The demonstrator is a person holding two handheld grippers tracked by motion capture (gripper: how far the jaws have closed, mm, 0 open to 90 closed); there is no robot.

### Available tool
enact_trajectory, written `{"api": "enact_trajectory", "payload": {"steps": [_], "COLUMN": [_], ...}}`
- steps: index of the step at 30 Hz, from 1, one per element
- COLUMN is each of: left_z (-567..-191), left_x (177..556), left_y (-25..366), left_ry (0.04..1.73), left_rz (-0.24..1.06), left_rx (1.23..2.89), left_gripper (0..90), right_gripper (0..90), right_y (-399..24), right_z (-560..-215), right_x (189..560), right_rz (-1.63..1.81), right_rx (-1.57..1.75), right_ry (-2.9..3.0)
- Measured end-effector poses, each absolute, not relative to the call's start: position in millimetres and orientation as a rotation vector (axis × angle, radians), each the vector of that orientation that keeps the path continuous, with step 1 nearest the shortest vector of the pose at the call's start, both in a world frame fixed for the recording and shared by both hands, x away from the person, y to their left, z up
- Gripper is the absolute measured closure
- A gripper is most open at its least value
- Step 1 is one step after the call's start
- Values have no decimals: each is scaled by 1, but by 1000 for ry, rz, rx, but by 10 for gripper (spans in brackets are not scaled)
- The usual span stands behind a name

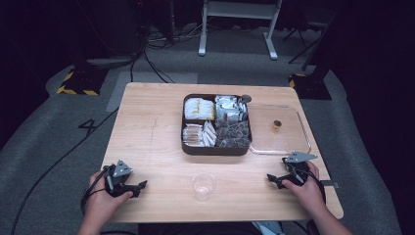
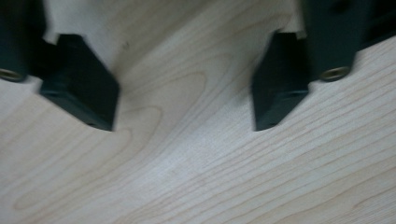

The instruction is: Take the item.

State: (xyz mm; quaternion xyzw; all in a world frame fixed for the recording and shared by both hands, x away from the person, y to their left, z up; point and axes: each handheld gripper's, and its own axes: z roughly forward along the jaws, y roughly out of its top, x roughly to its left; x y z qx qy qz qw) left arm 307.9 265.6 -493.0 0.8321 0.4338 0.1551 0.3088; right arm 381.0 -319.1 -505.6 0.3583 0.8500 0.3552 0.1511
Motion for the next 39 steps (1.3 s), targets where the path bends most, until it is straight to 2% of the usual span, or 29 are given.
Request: {"api": "enact_trajectory", "payload": {"steps": [1, 2, 4, 6, 7, 9, 12, 18, 21, 25, 29, 30, 32, 39], "left_z": [-493, -490, -481, -477, -469, -465, -449, -428, -423, -414, -406, -404, -399, -386], "left_x": [308, 307, 303, 302, 302, 302, 305, 316, 322, 332, 343, 346, 351, 370], "left_y": [266, 264, 260, 257, 253, 250, 239, 226, 221, 214, 210, 210, 207, 194], "left_ry": [1147, 1160, 1197, 1226, 1259, 1256, 1191, 1112, 1105, 1065, 1045, 1044, 1093, 1000], "left_rz": [410, 408, 389, 370, 320, 310, 310, 328, 335, 388, 379, 386, 361, 358], "left_rx": [2199, 2194, 2191, 2169, 2150, 2143, 2143, 2091, 2106, 2099, 2061, 2057, 2061, 2062], "left_gripper": [227, 227, 268, 269, 327, 359, 420, 423, 462, 467, 463, 439, 431, 439], "right_gripper": [9, 9, 9, 9, 9, 9, 9, 9, 9, 9, 9, 9, 9, 9], "right_y": [-319, -319, -319, -319, -319, -319, -319, -319, -319, -319, -319, -319, -319, -319], "right_z": [-506, -506, -506, -506, -506, -506, -506, -506, -506, -506, -506, -506, -506, -506], "right_x": [381, 381, 382, 382, 382, 382, 382, 382, 382, 382, 382, 382, 382, 382], "right_rz": [1020, 1021, 1024, 1023, 1023, 1024, 1024, 1024, 1024, 1024, 1024, 1024, 1024, 1024], "right_rx": [1029, 1022, 1014, 1014, 1014, 1013, 1014, 1014, 1014, 1014, 1014, 1014, 1014, 1013], "right_ry": [2441, 2443, 2449, 2448, 2448, 2448, 2448, 2448, 2448, 2448, 2448, 2448, 2448, 2448]}}
